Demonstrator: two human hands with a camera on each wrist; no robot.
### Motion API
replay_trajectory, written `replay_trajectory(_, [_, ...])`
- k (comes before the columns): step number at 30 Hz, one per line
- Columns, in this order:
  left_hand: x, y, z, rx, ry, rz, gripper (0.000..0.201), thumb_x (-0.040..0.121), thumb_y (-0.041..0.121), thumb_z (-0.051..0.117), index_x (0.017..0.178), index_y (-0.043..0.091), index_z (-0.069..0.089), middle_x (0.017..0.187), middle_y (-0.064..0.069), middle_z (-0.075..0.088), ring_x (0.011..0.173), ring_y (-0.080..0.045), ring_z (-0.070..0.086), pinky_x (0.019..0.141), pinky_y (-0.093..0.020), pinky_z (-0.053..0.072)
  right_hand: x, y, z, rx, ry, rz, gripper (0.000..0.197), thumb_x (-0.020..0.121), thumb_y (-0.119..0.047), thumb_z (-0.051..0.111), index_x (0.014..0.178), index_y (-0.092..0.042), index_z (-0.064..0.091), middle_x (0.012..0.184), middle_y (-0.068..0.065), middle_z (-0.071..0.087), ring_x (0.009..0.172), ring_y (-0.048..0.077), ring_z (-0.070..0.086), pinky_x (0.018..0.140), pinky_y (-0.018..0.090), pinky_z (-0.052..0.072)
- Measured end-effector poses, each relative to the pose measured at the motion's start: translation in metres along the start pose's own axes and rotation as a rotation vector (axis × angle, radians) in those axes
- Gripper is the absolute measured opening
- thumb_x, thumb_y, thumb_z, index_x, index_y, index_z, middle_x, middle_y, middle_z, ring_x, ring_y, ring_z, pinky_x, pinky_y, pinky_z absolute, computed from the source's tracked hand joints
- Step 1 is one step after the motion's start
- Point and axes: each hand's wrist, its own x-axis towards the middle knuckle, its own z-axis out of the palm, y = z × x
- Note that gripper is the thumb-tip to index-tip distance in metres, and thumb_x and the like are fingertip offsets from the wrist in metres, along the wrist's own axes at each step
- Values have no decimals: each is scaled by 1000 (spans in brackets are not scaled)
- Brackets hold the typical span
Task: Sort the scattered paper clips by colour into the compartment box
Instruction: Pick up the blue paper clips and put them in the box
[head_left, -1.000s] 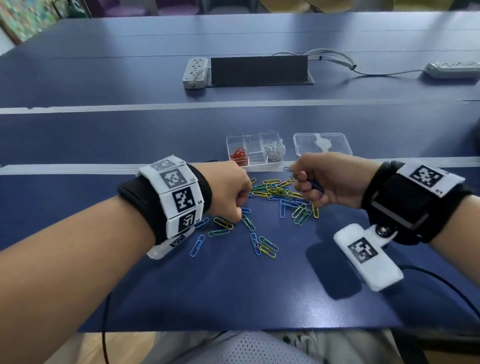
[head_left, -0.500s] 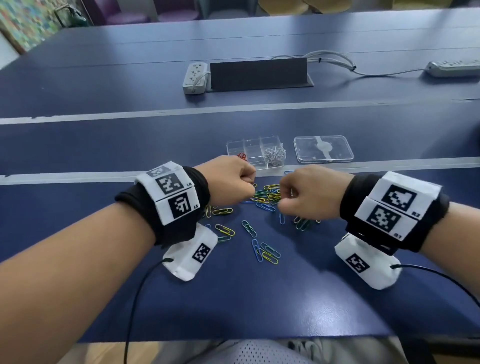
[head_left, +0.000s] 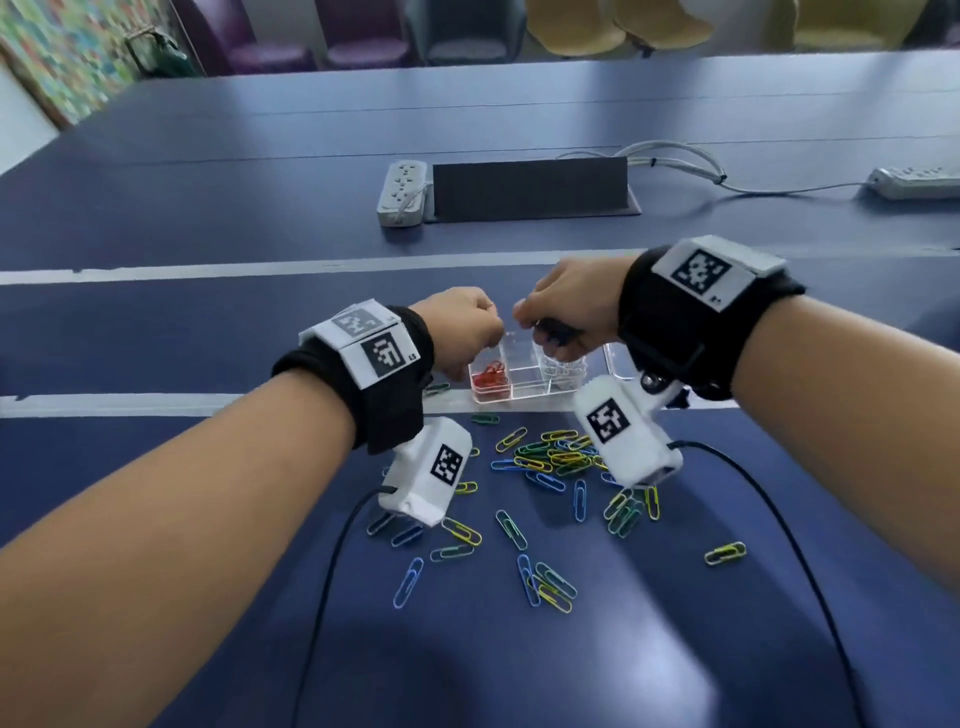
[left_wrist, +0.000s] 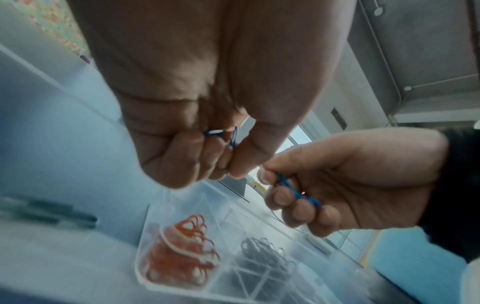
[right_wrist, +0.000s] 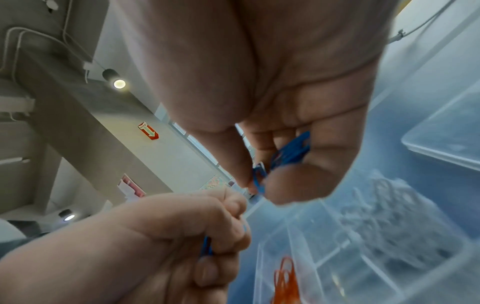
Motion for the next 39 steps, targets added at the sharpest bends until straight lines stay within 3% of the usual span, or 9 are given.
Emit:
replay_trajectory(3, [12,8,-6,122,-36,-41,14,86,2,42,75,3,51,62,-7,36,61,-50,45,53,-27,36,15,-11,-5,-90,59,27,20,90,-9,57,71,-4,57,65,10,58,49,17,54,57,27,54])
replay_trajectory(11, [30,17,-3,123,-17,-89,27,87,17,60,102,-3,69,77,-14,59,63,-26,56,87,-44,56,25,-22,1,-401,133,74,22,88,-16,60,68,-10,66,61,1,68,57,14,60,73,27,54])
replay_trajectory(16, [27,19,-5,218,34,-55,23,88,18,58,96,1,72,75,-11,63,69,-24,59,84,-33,56,24,-24,1,-347,137,32,20,86,-11,60,66,-13,59,44,-6,64,63,17,63,68,28,58])
replay_trajectory(19, [22,20,-6,345,88,-12,24,89,21,56,94,5,74,73,-6,61,72,-22,56,69,-29,47,22,-25,4,-415,123,60,19,91,-17,55,90,-6,71,80,2,75,74,18,65,87,33,56])
replay_trajectory(24, [17,19,-4,385,166,63,21,89,19,55,92,12,74,86,-5,68,80,-21,59,67,-26,43,21,-24,2,-393,156,48,20,91,-11,51,76,-4,63,69,8,64,56,18,57,60,26,50])
replay_trajectory(29, [10,16,-6,301,176,113,27,86,9,50,98,17,72,101,-3,71,95,-21,65,88,-33,54,16,-22,1,-250,168,48,23,91,-7,50,106,-2,66,93,13,72,72,21,65,79,33,58])
replay_trajectory(32, [6,14,-6,273,184,137,28,85,7,49,99,19,70,104,-2,71,96,-20,65,89,-31,53,12,-19,1,-202,132,12,26,92,-5,48,114,-3,64,100,12,71,72,19,62,74,30,58])
replay_trajectory(35, [1,12,-7,267,217,181,28,85,8,48,98,20,71,99,-2,70,93,-17,64,83,-24,49,5,-14,1,-137,156,-35,28,92,-1,44,108,-9,66,97,10,70,78,20,62,85,37,57])
replay_trajectory(39, [-11,4,-14,324,207,261,21,86,15,54,96,19,72,83,4,62,82,-10,57,76,-19,42,-10,2,-5,-177,164,-106,29,89,1,43,95,-12,68,81,10,68,61,19,61,72,32,58])
